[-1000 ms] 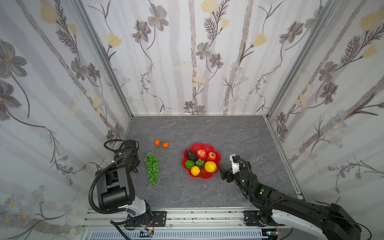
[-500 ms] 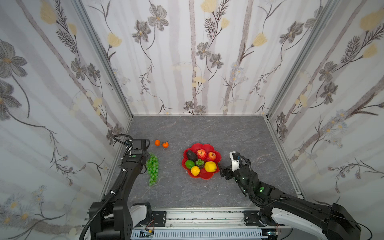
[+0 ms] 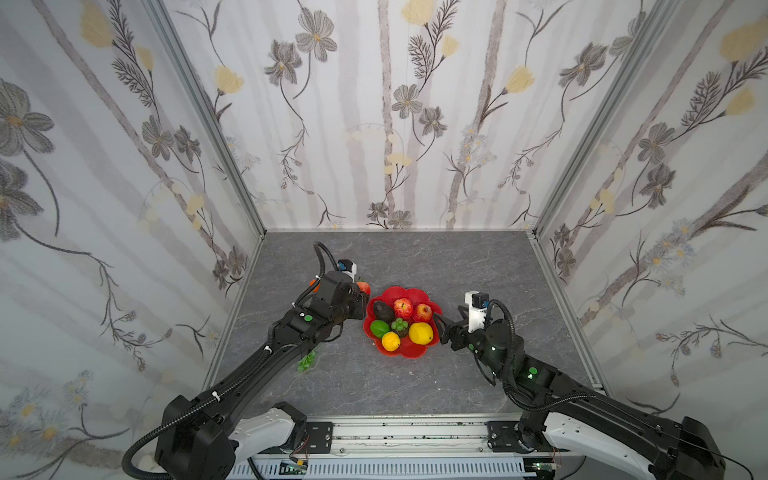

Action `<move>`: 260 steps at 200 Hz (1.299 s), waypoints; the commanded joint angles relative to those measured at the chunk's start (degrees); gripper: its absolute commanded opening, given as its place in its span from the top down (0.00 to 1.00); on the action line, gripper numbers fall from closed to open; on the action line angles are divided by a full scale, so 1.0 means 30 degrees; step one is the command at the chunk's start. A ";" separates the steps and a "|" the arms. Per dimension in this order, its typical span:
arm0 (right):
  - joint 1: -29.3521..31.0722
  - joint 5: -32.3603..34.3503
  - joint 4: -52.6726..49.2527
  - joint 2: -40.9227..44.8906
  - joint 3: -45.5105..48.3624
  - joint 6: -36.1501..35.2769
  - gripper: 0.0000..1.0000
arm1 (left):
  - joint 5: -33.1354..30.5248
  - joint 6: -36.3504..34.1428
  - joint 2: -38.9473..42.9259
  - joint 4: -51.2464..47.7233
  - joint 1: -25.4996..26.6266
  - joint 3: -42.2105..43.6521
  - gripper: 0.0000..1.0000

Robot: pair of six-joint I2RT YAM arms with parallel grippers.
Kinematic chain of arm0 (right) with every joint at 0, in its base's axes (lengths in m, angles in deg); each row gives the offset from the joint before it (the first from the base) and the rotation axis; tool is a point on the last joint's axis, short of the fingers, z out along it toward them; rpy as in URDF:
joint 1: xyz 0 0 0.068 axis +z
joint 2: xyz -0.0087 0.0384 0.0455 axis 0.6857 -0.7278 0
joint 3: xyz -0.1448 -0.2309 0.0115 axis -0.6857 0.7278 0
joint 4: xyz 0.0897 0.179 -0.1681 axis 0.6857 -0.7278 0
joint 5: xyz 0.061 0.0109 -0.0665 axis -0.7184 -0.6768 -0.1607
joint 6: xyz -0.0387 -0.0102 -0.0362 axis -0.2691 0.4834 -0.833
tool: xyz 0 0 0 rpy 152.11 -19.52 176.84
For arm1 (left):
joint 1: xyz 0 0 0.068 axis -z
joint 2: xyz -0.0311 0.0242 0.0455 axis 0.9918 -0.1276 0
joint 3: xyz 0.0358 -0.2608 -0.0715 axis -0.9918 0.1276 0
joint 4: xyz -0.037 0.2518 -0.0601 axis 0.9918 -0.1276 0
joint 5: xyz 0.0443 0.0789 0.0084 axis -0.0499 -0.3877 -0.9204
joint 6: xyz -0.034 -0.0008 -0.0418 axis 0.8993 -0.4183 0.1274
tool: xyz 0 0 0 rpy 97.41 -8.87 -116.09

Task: Place and organize the fake fruits in the fruit bowl
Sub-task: 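Carry the red peach toward the bowl with left gripper while right gripper approaches, then grasp the red peach with the right gripper from the left gripper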

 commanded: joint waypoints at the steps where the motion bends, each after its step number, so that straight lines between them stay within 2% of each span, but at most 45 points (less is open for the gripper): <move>1: -0.0003 -0.0944 -0.0880 0.0262 -0.0571 0.0699 0.14 | 0.2723 -0.2005 -0.0310 0.2733 0.1369 0.0420 0.60; 35: -0.0032 -0.2009 -0.1684 0.0526 -0.1223 0.1546 0.16 | 0.3842 -0.3517 -0.0407 0.5936 0.3540 0.1621 0.59; 67: -0.0113 -0.3038 -0.2485 0.0646 -0.2084 0.2148 0.20 | 0.4054 -0.4748 -0.0487 0.7996 0.5074 0.2505 0.57; 112: -0.0759 -0.4705 -0.3678 -0.0004 -0.3441 0.2780 0.35 | 0.3920 -0.5592 -0.0959 0.9341 0.6407 0.3006 0.53; 154: -0.2220 -0.7097 -0.3523 -0.0723 -0.3623 0.3808 0.52 | 0.3592 -0.5914 -0.1166 0.9988 0.6922 0.3140 0.53; 199: -0.2536 -0.8069 -0.3093 -0.1059 -0.3511 0.4257 0.66 | 0.3424 -0.6097 -0.1344 1.0178 0.7193 0.3113 0.53; 231: -0.2609 -0.8363 -0.2956 -0.1373 -0.3425 0.4373 0.73 | 0.3368 -0.6158 -0.1399 1.0223 0.7268 0.3113 0.53; 260: -0.2610 -0.8571 -0.2770 -0.1585 -0.3304 0.4492 0.75 | 0.3298 -0.6202 -0.1424 1.0244 0.7285 0.3144 0.53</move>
